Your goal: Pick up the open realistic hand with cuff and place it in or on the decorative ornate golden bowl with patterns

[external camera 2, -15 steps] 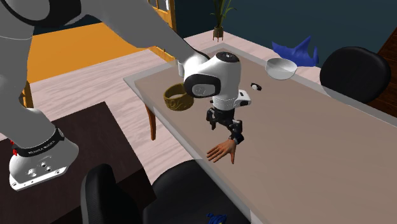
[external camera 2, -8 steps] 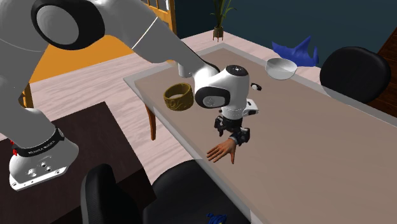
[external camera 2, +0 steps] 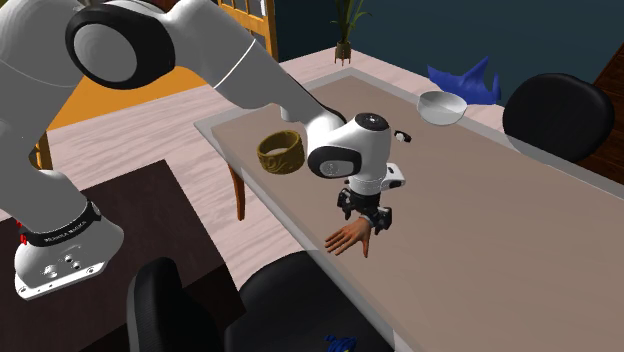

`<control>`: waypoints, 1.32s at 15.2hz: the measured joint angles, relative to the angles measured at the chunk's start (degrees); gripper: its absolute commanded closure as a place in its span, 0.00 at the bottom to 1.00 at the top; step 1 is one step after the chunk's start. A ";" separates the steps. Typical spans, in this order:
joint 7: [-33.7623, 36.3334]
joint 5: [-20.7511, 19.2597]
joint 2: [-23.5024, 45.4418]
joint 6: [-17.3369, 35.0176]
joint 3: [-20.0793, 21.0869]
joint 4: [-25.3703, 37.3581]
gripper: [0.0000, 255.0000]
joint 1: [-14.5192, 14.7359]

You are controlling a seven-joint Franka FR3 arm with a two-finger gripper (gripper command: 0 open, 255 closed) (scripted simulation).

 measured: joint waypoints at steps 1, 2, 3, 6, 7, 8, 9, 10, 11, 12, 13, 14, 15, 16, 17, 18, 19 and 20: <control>0.00 0.00 0.04 0.00 0.00 0.04 0.00 -0.01; 0.00 0.00 0.05 0.00 0.01 0.06 0.00 -0.01; 0.00 0.00 0.06 0.00 0.01 0.07 1.00 -0.01; 0.00 0.01 0.03 0.02 0.02 0.07 1.00 0.00; -0.01 0.01 0.02 0.03 0.03 0.06 1.00 0.01; -0.01 0.01 0.04 0.02 0.04 0.09 1.00 0.01; -0.01 0.02 0.06 0.01 0.05 0.12 1.00 0.01; 0.00 0.02 0.07 0.01 0.06 0.14 1.00 0.02; -0.01 0.02 0.08 0.03 0.07 0.15 1.00 0.02; 0.00 0.03 0.08 0.05 0.07 0.15 1.00 0.03; -0.01 0.02 0.08 0.01 0.07 0.18 1.00 0.02; 0.00 -0.02 -0.21 -0.15 -0.01 -0.01 1.00 0.04; 0.03 -0.10 -0.77 -0.41 -0.12 -0.35 1.00 0.11; 0.11 -0.18 -1.25 -0.75 -0.22 -0.51 1.00 0.22; 0.07 -0.26 -1.86 -1.09 -0.32 -0.78 1.00 0.25; 0.09 -0.36 -2.53 -1.44 -0.45 -1.10 1.00 0.32; 0.20 -0.45 -2.98 -1.87 -0.56 -1.12 1.00 0.43; 0.26 -0.56 -3.53 -2.38 -0.67 -1.16 1.00 0.51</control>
